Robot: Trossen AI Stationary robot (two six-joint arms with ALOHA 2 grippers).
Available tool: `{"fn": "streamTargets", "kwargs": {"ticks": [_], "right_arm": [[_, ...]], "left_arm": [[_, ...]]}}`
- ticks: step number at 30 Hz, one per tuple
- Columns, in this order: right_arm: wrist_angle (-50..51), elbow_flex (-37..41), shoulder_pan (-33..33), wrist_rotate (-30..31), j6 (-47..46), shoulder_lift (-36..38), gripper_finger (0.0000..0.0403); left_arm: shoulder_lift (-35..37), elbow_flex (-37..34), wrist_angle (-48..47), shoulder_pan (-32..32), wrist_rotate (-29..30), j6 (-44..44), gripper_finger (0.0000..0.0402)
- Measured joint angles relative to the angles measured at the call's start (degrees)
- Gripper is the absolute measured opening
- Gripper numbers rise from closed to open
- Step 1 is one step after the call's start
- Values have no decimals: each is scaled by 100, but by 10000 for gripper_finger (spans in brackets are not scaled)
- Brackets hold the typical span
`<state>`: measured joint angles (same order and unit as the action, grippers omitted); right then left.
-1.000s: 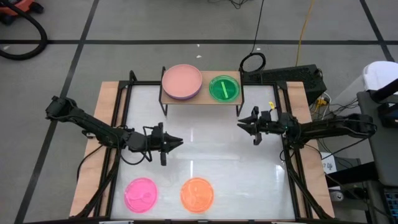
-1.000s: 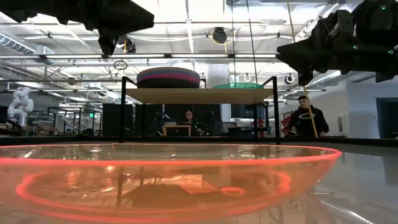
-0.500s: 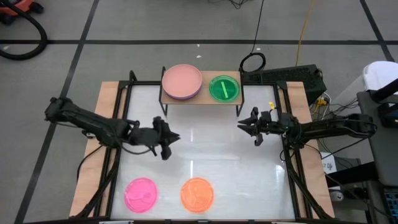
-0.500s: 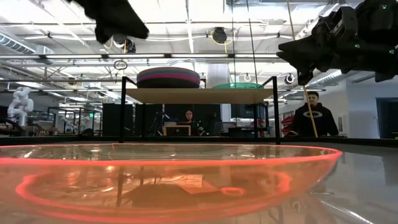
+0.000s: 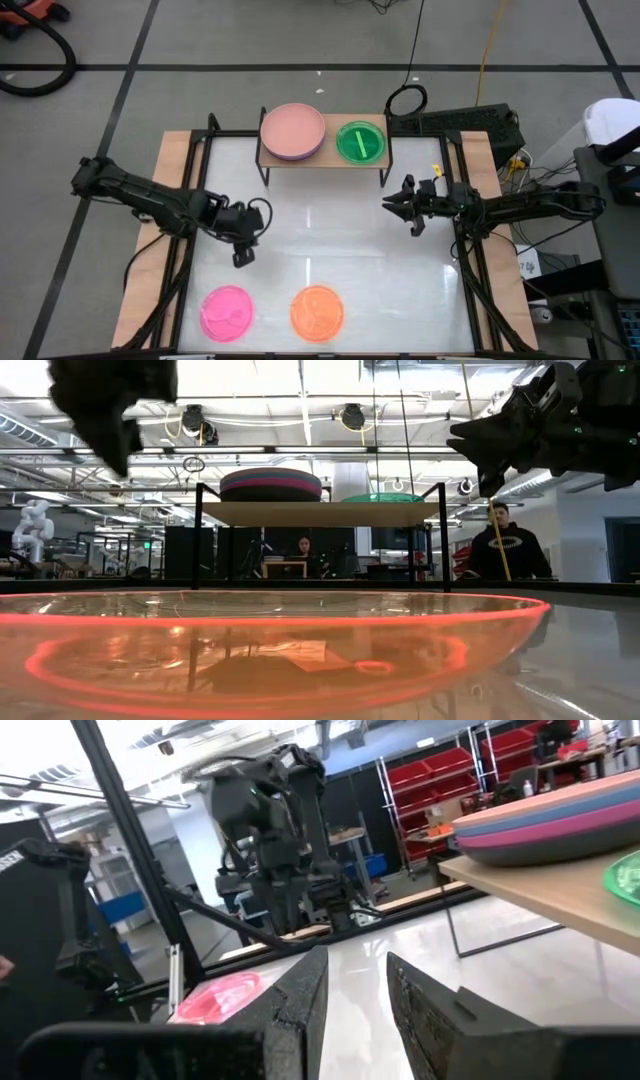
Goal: Place and stack plates onto a shelf
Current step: Stack the transparent pink plate on top of the transparent green plate on the shelf
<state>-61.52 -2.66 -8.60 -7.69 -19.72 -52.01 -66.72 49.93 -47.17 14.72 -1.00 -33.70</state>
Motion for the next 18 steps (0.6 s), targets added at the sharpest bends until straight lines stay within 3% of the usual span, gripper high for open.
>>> {"fn": "streamTargets", "kwargs": {"ticks": [7,15,18], "right_arm": [[-7,2,120,11,78,0,91],[2,3,123,18,142,0,91],[54,4,123,17,139,-3,91]], "left_arm": [[-2,-884,429,47,-1067,-34,62],[-4,-1459,562,186,-1679,-133,62],[-4,-1604,1069,389,-1855,-224,62]]}}
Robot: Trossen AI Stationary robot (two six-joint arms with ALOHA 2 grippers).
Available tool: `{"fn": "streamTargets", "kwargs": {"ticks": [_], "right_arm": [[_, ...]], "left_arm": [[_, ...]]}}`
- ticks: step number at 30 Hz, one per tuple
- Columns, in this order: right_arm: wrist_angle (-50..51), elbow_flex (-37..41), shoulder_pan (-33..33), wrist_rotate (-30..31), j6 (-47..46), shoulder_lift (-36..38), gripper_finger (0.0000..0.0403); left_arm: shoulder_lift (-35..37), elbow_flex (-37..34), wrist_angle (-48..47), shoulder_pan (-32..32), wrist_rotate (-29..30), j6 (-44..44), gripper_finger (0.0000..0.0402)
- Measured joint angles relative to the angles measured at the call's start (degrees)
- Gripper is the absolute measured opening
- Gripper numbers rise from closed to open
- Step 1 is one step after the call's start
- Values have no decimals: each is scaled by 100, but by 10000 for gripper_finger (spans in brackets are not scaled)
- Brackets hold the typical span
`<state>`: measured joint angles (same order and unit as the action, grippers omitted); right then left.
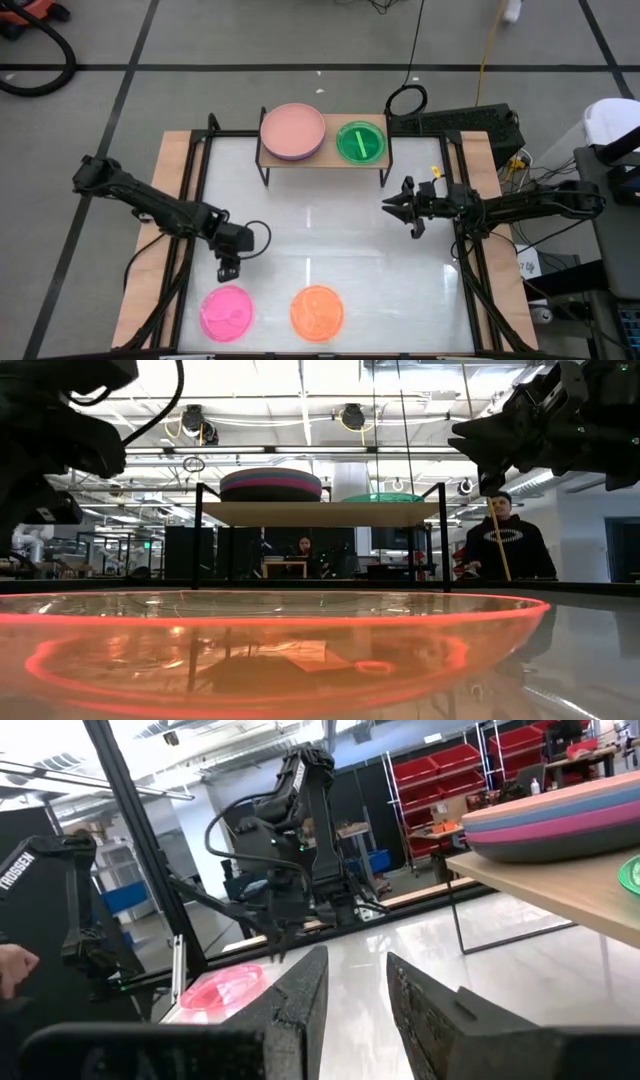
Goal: Place and stack plates onto a shelf
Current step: Stack the transparent pink plate on top of the transparent green plate on the shelf
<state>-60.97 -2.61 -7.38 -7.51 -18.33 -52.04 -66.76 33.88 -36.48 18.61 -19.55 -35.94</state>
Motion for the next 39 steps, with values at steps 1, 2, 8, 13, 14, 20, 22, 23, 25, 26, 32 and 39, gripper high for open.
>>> {"fn": "streamTargets", "kwargs": {"ticks": [1,2,8,13,14,20,22,23,25,26,32,39], "right_arm": [[12,0,0,1,-2,-2,91],[38,0,0,-1,-2,-2,91],[125,0,0,-2,-4,-2,91],[123,0,0,1,-4,-2,91],[125,0,0,1,-4,-2,91],[123,0,0,1,-7,-2,91],[126,0,0,1,-7,-2,91],[125,0,0,1,-9,-2,91],[127,0,0,1,-7,-2,91],[127,0,0,1,-8,-2,91],[127,0,0,1,-7,-2,91],[129,0,0,1,-7,-1,91]], "left_arm": [[0,-71,286,96,0,-69,62],[0,-141,595,197,-4,-117,62],[0,-294,1432,838,189,-378,62],[0,-294,1427,1242,624,-661,62],[0,-294,1425,1310,682,-661,62],[-234,-294,1249,1508,821,-564,62],[-414,-294,1250,1523,776,-503,62],[-505,-294,1272,1521,757,-470,62],[-672,-297,1350,1517,706,-440,62],[-761,-297,1406,1517,671,-427,62],[-1141,-297,1693,1517,406,-359,62],[-1261,-281,1724,1517,386,-281,58]]}}
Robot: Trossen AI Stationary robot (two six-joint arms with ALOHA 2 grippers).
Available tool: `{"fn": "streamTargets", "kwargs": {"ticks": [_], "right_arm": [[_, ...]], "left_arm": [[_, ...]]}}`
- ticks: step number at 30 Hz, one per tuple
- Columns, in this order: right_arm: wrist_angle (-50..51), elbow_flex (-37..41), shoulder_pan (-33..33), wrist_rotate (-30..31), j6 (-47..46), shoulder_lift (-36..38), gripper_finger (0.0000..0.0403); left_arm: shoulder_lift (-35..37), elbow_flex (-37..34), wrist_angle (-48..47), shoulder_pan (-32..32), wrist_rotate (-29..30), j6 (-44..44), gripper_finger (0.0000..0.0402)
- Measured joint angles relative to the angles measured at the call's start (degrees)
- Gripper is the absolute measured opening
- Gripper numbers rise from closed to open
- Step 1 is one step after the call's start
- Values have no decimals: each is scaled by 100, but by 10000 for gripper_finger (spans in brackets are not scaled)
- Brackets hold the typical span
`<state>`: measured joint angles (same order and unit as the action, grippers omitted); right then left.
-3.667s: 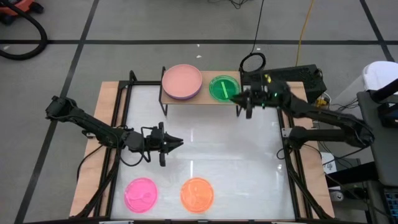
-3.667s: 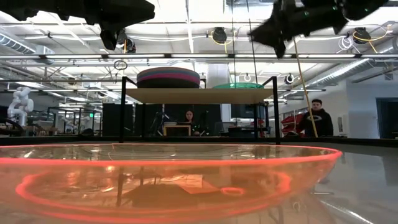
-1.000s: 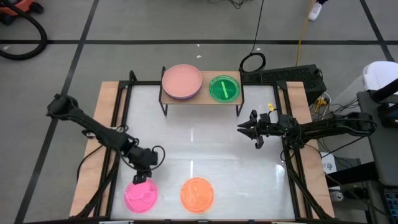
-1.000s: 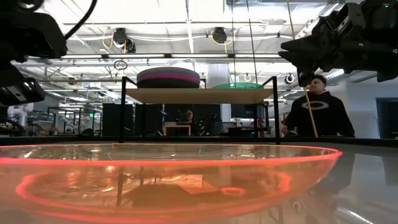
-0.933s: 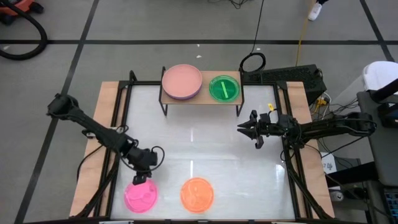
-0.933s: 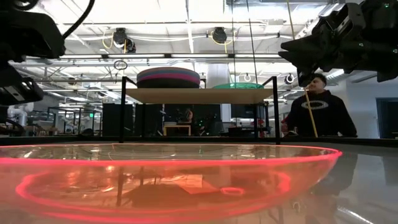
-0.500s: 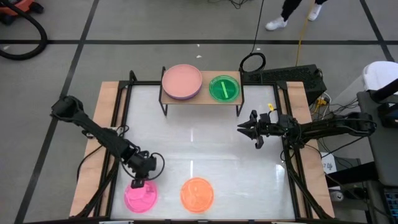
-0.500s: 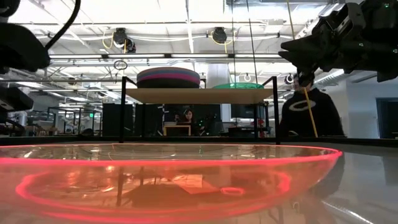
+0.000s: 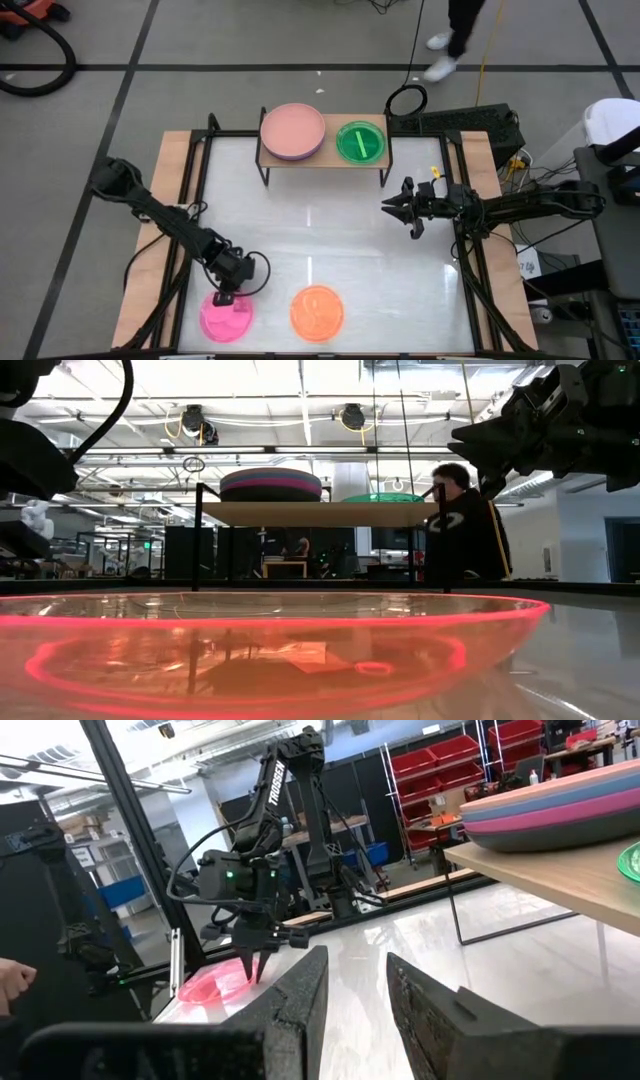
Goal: Place and stack plates onto a shelf
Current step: Stack the transparent pink plate on top of the transparent green plate on the shelf
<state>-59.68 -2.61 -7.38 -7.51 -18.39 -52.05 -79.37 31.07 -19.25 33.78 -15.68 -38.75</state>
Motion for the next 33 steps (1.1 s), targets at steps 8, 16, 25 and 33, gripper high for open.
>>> {"fn": "streamTargets", "kwargs": {"ticks": [8,16,25,33], "right_arm": [[0,0,0,0,0,2,91],[0,0,0,15,15,0,91],[-153,0,0,22,4,3,91],[-572,2,-4,-164,-89,4,91]], "left_arm": [[-9,6,7,2,-30,41,5],[-26,279,-47,-220,-24,166,3],[-20,1299,-589,-1007,521,1414,2],[-17,2186,-933,-2108,615,2385,2]]}}
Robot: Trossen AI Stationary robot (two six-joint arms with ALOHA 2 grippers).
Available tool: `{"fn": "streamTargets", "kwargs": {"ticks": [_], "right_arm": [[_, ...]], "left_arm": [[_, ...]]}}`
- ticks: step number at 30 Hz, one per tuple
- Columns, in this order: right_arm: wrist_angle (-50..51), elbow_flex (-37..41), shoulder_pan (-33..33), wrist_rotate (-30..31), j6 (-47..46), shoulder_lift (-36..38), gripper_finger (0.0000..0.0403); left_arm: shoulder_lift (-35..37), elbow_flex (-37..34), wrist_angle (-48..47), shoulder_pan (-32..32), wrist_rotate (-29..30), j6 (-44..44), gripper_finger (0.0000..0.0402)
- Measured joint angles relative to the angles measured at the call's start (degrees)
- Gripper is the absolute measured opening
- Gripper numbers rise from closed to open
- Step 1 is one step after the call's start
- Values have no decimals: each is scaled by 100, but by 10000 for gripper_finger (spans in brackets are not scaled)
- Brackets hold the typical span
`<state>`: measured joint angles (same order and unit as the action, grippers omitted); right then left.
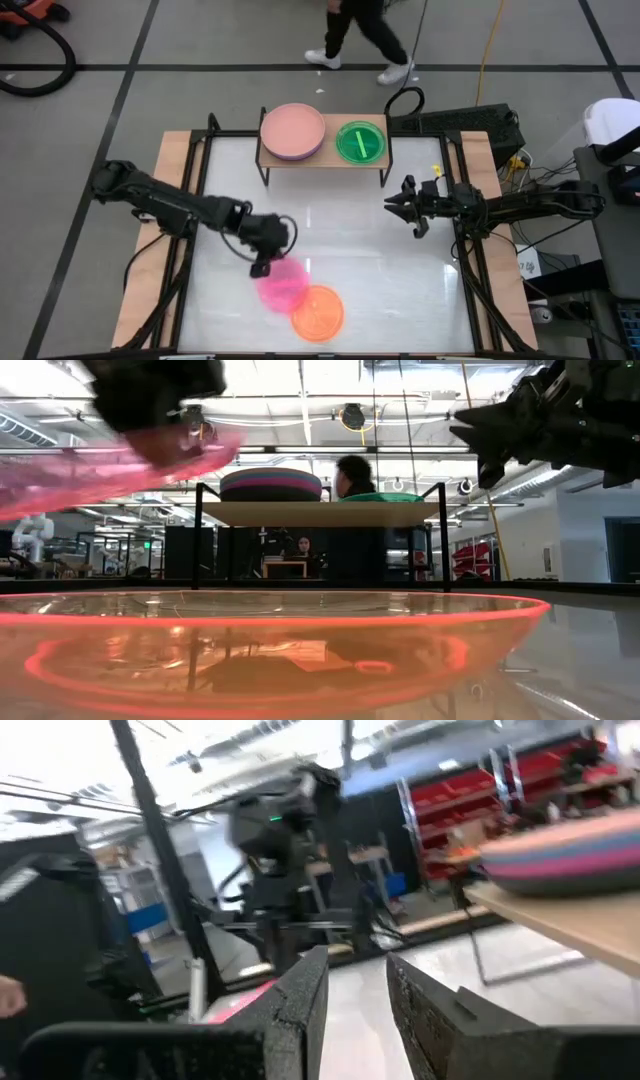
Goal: Place and stack plates onto a shelf
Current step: Stack the transparent pink plate on top of the transparent green plate on the shelf
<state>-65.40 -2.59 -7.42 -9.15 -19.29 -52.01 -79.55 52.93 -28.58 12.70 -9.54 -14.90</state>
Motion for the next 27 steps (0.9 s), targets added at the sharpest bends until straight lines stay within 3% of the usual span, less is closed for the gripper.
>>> {"fn": "streamTargets", "kwargs": {"ticks": [10,18,21,27], "right_arm": [[-791,0,2,-888,-259,392,91],[-788,0,2,-918,-260,693,91],[-789,0,2,-918,-227,738,91],[-797,0,2,-914,23,739,91]], "left_arm": [[0,1013,589,-1386,561,-86,2],[2,1623,1852,-2362,532,-85,3],[-143,2087,1735,-2699,372,62,3],[-1194,3831,532,-3149,274,552,3]]}}
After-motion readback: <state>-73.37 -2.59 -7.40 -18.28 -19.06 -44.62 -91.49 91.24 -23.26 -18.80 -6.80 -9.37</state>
